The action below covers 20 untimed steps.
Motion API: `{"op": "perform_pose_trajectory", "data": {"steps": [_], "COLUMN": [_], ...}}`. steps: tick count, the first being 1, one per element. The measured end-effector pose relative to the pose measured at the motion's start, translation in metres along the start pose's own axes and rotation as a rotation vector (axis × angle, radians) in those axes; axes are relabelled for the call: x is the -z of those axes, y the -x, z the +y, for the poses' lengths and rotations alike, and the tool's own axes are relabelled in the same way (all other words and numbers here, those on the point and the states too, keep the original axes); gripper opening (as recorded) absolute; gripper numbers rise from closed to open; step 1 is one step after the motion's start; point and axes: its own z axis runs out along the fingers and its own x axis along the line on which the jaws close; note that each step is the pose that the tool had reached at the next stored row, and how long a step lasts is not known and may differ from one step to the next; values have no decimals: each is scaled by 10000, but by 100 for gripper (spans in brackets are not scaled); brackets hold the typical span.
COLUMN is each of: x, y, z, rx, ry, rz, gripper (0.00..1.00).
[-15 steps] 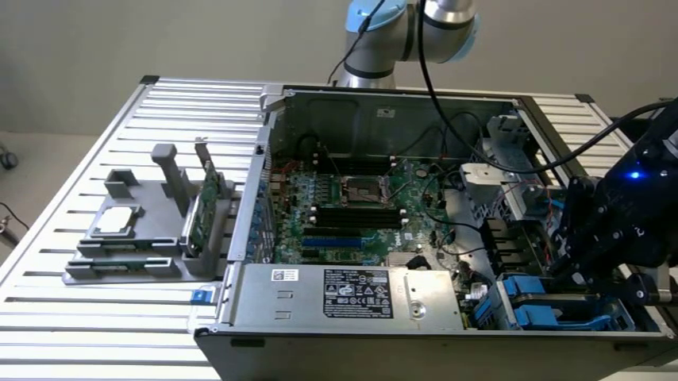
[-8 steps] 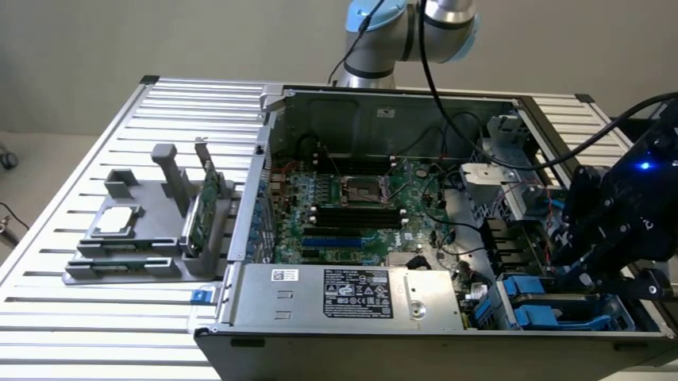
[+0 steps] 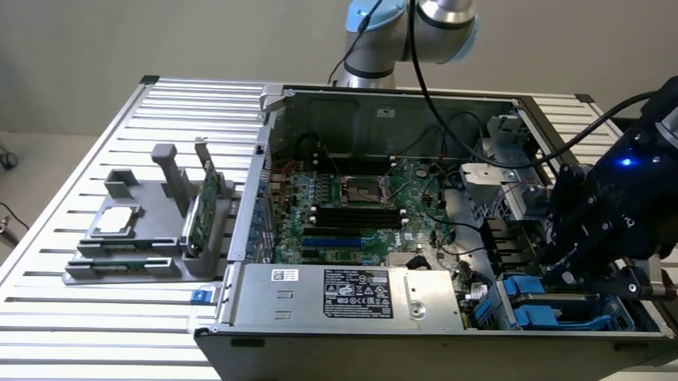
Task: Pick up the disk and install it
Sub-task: 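Insert the second disk wire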
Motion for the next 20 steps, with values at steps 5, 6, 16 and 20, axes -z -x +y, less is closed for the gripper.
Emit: {"op": "perform_pose_trajectory", "data": {"steps": [5,6,16,20], "x": [23,31,46,46], "y": [0,0,-1,-1], "z": [-109,-129,-161,-161], "rx": [-4,-5,-3,-2], "ry": [-86,-90,-92,-92], "rz": [7,8,50,70], "gripper": [11,11,11,11]}}
